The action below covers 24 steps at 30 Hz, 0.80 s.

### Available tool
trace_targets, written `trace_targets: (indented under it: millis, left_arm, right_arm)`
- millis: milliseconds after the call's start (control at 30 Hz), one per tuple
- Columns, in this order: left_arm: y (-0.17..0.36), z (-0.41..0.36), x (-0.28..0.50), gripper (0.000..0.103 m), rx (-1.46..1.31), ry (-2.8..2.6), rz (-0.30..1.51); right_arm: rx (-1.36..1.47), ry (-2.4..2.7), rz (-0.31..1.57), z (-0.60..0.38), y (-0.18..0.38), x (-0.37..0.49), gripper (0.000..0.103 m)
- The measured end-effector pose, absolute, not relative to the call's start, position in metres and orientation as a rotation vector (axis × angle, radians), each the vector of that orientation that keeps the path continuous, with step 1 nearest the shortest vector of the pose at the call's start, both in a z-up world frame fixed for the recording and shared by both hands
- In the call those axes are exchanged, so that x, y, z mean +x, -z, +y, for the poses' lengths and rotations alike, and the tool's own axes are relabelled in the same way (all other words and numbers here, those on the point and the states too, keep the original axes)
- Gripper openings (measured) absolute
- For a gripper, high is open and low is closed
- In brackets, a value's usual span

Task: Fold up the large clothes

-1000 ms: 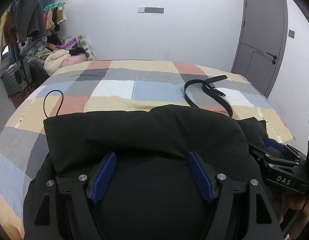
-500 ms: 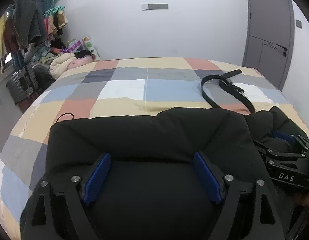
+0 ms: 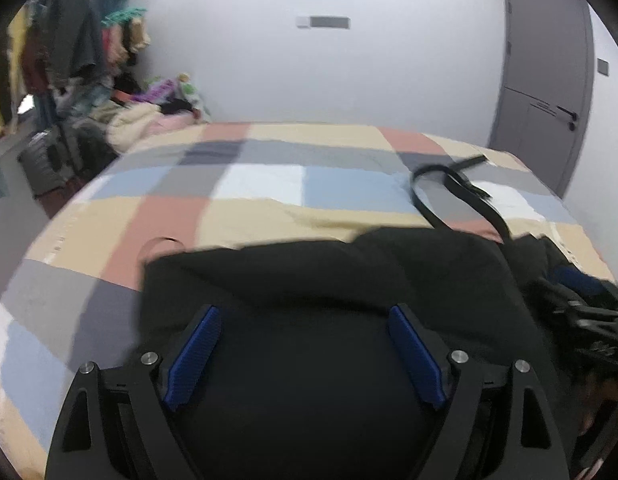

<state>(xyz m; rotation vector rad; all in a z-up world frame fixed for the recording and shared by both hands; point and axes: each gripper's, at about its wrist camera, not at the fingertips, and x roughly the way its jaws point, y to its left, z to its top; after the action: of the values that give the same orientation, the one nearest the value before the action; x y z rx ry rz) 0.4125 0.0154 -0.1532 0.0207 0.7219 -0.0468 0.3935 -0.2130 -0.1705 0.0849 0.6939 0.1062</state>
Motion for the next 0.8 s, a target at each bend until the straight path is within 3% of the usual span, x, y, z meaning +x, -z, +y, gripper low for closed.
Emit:
trace_targets:
  millis: [233, 500, 800]
  left_arm:
    - [0.155, 0.046, 0.405, 0.086, 0.047, -0.064, 0.724]
    - [0.182, 0.060, 0.409, 0.086, -0.029, -0.031, 0.789]
    - [0.188, 0.066, 0.407, 0.087, -0.070, -0.020, 0.793]
  right_arm:
    - [0.057, -0.054, 0.688, -0.248, 0.163, 0.368, 0.100]
    - [0.088, -0.052, 0.764, -0.260, 0.199, 0.380, 0.101]
    - [0.131, -0.045, 0.770, -0.263, 0.204, 0.380, 0.102]
